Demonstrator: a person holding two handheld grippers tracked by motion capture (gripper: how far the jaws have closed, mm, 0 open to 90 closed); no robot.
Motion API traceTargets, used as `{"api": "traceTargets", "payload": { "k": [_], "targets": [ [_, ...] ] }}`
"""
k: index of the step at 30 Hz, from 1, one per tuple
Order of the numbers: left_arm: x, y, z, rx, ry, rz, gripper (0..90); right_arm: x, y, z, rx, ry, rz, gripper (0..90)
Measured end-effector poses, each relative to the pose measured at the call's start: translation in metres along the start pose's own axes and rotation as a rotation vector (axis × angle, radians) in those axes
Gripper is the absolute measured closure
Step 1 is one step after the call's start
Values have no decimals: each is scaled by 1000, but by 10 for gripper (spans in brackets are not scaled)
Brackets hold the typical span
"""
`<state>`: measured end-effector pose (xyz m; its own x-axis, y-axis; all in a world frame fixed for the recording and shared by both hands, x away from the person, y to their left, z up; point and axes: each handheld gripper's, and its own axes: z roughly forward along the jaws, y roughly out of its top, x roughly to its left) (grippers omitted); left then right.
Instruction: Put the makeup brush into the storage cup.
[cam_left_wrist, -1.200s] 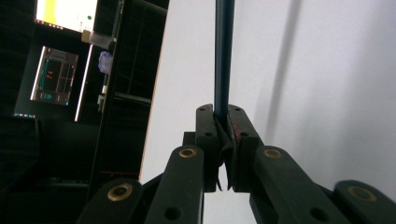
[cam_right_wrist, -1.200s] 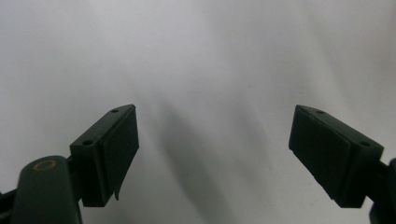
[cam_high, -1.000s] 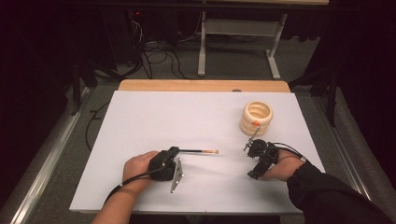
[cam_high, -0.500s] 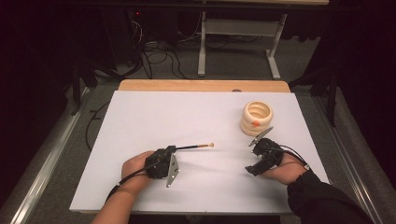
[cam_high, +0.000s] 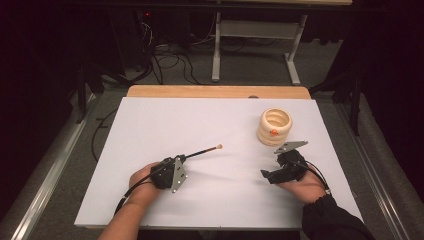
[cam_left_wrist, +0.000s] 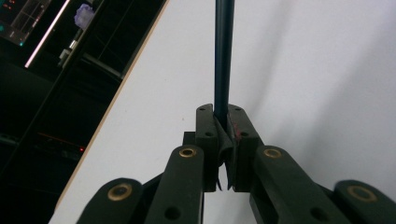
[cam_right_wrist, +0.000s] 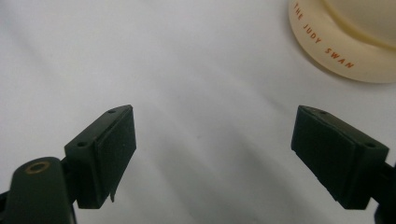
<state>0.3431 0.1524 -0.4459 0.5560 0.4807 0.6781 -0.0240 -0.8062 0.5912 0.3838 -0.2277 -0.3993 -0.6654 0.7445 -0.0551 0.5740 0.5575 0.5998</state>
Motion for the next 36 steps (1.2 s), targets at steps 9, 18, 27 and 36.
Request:
{"api": "traceTargets", "payload": {
  "k": [9, 18, 27, 36],
  "targets": [
    [6, -1, -3, -23, -11, -98, 855, 3, -6, 0, -155, -6, 84, 156],
    [9, -4, -3, -31, -37, -170, 855, 4, -23, 7, -250, -29, 148, 156],
    [14, -7, -1, -45, -68, -280, 855, 9, -33, 6, -308, -29, 146, 152],
    [24, -12, 0, -51, -121, -482, 855, 9, -35, 6, -342, -50, 153, 122]
  ]
}}
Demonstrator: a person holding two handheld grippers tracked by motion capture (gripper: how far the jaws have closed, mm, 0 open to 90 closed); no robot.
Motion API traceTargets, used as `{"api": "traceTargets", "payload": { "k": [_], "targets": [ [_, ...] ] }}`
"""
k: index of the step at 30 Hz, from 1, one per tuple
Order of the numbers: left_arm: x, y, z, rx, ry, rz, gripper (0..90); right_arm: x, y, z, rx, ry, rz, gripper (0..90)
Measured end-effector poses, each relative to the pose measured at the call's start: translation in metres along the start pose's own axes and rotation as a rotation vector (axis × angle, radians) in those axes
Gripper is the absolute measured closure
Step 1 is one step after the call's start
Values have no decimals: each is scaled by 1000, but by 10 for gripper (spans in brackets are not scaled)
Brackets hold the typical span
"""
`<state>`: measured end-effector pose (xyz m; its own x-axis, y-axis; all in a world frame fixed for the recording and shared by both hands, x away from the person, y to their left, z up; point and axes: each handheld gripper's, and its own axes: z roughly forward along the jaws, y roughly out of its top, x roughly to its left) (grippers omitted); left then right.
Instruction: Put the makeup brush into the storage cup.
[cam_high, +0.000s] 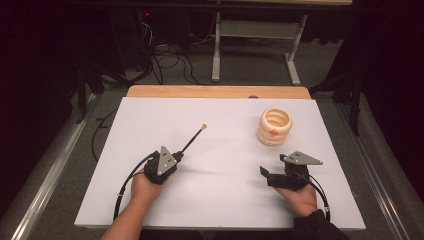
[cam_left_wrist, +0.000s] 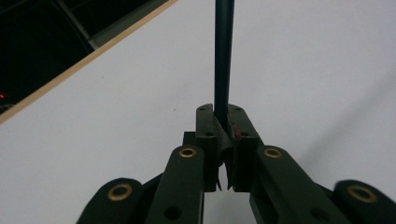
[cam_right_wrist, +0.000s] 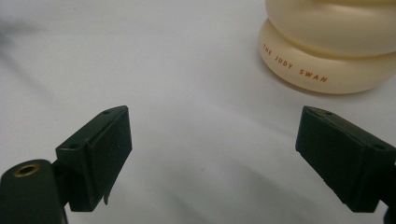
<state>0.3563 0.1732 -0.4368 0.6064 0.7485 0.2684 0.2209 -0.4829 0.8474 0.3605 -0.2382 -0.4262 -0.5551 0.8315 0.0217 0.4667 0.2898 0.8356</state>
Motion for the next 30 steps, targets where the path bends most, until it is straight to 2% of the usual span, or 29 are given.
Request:
{"api": "traceTargets", "payload": {
  "k": [4, 12, 14, 30],
  "targets": [
    [7, -3, -1, -26, -21, -112, 855, 0, 1, -2, -16, -4, -4, 122],
    [15, -9, -4, -75, -47, -245, 855, -1, 2, -3, -40, -5, -21, 116],
    [15, -9, -4, -87, -50, -264, 855, -1, 2, -3, -43, -6, -21, 115],
    [16, -7, -8, -141, -62, -325, 855, -1, 4, -6, -77, -4, -22, 109]
  ]
}}
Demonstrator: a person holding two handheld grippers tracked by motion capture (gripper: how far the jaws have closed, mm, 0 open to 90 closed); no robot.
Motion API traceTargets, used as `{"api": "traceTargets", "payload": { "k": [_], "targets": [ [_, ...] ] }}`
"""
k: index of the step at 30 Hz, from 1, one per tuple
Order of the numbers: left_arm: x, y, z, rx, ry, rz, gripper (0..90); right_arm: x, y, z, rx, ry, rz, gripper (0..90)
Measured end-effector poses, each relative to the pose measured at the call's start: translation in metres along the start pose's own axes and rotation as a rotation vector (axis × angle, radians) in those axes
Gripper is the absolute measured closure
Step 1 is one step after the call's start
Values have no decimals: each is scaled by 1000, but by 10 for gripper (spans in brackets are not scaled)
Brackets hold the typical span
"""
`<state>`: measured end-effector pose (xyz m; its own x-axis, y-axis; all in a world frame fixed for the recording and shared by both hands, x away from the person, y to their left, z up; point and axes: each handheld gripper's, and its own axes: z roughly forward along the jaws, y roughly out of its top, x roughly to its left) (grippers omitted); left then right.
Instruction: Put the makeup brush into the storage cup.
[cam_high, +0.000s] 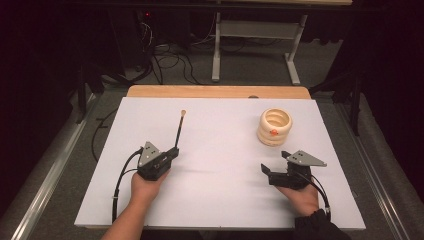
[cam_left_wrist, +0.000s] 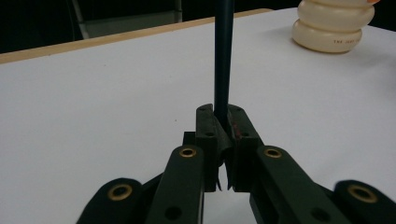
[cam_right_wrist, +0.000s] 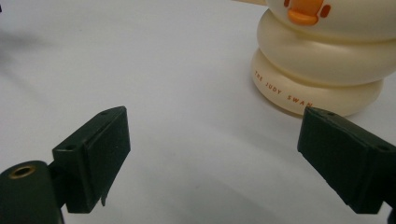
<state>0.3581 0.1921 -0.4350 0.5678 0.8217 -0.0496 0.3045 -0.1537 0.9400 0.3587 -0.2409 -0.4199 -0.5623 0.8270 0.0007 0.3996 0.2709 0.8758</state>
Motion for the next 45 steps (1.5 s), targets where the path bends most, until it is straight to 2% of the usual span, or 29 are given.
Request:
{"api": "traceTargets", "payload": {
  "k": [4, 8, 14, 19, 22, 27, 32, 37, 40, 45],
  "targets": [
    [-4, 2, -2, 1, -12, 5, 855, -1, 1, -2, -17, 0, 2, 110],
    [-7, 5, -3, 14, -27, -3, 855, -1, 3, -4, -45, 20, 11, 112],
    [-20, 13, -3, 1, -58, -7, 855, 5, 5, -4, -67, 33, -25, 119],
    [-33, 19, 4, -14, -90, -10, 855, 10, 9, -2, -74, 36, -42, 127],
    [-40, 23, 9, -24, -111, 2, 855, 14, 14, -2, -87, 37, -46, 139],
    [-48, 22, 14, -46, -131, 7, 856, 22, 22, 2, -103, 47, -54, 150],
    [-49, 21, 13, -60, -144, 1, 856, 25, 27, 5, -103, 46, -71, 161],
    [-51, 20, 15, -57, -157, 12, 856, 27, 35, 7, -108, 47, -61, 169],
    [-51, 19, 16, -57, -163, 8, 856, 28, 41, 8, -130, 47, -65, 170],
    [-53, 19, 15, -61, -174, 8, 856, 33, 49, 13, -134, 55, -80, 175]
  ]
}}
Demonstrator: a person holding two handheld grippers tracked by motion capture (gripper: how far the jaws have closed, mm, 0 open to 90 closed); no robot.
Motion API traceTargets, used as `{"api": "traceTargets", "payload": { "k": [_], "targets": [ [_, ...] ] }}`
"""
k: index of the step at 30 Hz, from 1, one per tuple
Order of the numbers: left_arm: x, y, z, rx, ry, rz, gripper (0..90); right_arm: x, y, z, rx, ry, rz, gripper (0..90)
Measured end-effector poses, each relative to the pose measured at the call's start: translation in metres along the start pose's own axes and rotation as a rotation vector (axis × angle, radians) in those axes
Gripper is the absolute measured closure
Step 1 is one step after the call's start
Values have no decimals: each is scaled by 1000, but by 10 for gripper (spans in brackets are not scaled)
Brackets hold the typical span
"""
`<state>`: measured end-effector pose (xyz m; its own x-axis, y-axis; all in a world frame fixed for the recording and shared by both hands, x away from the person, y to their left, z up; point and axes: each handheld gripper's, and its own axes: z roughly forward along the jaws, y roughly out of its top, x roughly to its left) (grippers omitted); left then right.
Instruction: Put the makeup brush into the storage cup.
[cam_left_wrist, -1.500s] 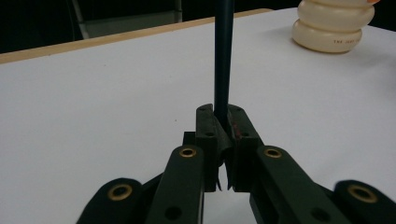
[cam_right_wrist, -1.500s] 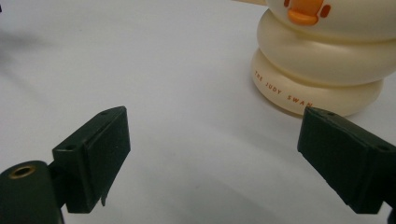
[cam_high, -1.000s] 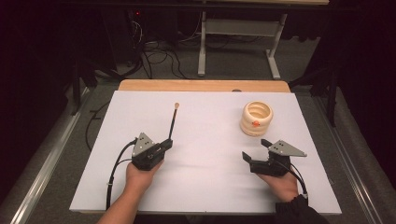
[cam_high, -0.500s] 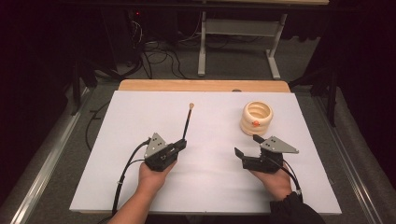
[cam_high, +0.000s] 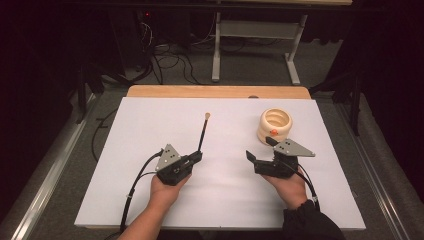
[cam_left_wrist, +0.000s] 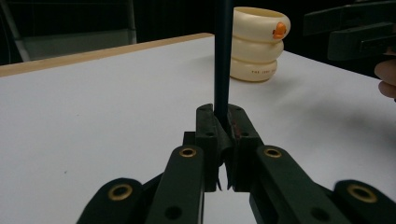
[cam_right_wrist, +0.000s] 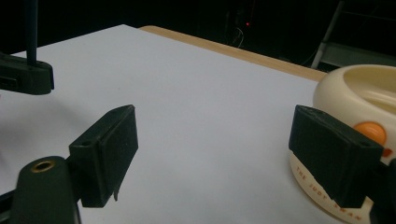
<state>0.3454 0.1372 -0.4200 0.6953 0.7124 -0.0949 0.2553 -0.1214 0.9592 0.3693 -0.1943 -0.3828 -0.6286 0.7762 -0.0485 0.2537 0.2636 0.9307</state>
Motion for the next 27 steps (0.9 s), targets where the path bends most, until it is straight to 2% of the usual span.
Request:
{"api": "traceTargets", "payload": {
  "k": [10, 13, 15, 20, 27],
  "targets": [
    [-2, -3, 2, -1, -16, -11, 857, 16, 14, 15, 9, 22, -45, 177],
    [-2, -4, 3, 2, -23, -11, 857, 18, 11, 19, 7, 31, -34, 178],
    [-2, -5, 4, 2, -27, -15, 856, 19, 10, 22, 20, 44, -45, 178],
    [-3, -6, 4, 4, -33, -9, 856, 20, 4, 26, 43, 52, -36, 180],
    [-4, -10, 8, 9, -49, -13, 856, 20, 3, 25, 31, 70, -4, 185]
  ]
}}
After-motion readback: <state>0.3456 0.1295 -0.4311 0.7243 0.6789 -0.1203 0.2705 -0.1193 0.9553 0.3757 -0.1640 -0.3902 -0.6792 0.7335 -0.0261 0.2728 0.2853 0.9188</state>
